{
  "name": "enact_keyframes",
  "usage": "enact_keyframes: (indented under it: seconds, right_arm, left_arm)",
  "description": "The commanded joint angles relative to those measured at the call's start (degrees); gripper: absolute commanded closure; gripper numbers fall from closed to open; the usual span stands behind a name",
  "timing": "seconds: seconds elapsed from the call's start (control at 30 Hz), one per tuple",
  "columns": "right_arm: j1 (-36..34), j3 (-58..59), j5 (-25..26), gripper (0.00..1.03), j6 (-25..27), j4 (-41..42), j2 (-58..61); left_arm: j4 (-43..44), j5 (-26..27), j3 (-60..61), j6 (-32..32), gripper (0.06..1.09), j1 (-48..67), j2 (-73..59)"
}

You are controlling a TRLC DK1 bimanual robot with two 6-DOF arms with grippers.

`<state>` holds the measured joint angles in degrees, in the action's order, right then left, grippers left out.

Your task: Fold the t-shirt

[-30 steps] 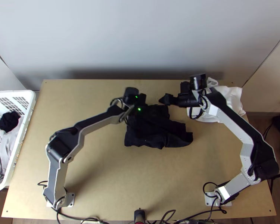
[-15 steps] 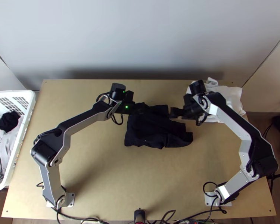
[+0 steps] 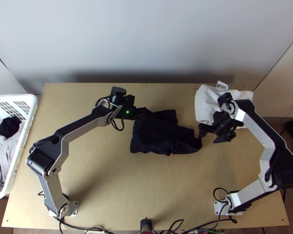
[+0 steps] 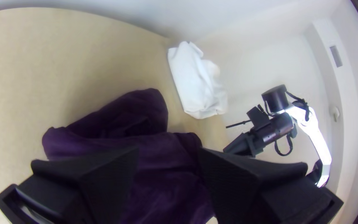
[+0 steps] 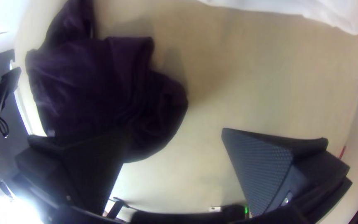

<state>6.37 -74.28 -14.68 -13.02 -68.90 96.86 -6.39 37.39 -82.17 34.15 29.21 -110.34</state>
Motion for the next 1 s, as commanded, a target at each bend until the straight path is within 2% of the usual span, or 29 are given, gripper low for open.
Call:
enact_keyframes:
  seconds: [0.0,0.37,0.7,0.73,0.77,0.8,0.83,0.87,0.97]
  right_arm:
    - [-1.71,4.85,-6.94,0.05,-0.17,1.14,-0.36]
    - [4.97,3.53,-8.35,0.05,-3.77,5.53,4.83]
    - [8.57,2.30,-10.64,0.06,-3.77,11.16,9.58]
    - [8.57,2.21,-10.55,0.12,-3.42,11.69,9.66]
    - [8.31,2.21,-10.55,0.23,-3.16,12.48,9.66]
    - [8.13,2.12,-10.55,0.42,-3.07,13.36,9.40]
    - [7.87,2.03,-10.46,0.67,-3.07,14.50,8.79]
    - [7.52,2.03,-10.46,1.00,-3.42,16.17,7.82]
    - [7.34,1.42,-9.84,1.00,-3.33,16.70,5.01]
  left_arm:
    - [-0.02,-0.30,0.08,-0.23,0.37,0.23,0.66]
    - [-1.87,-0.74,0.08,-0.40,0.37,-0.38,2.06]
    - [-1.96,-1.18,0.26,-0.40,0.37,-0.03,2.33]
    - [-1.96,-1.18,0.34,-0.40,0.37,-0.03,2.42]
    - [-1.96,-1.18,0.34,-0.40,0.37,-0.03,2.50]
    - [-2.04,-1.18,0.43,-0.40,0.37,-0.03,2.50]
    - [-2.04,-1.18,0.52,-0.40,0.37,-0.12,2.59]
    - [-2.04,-1.26,0.70,-0.40,0.37,-0.12,2.68]
    - [-2.04,-1.26,1.05,-0.58,0.37,-0.21,2.94]
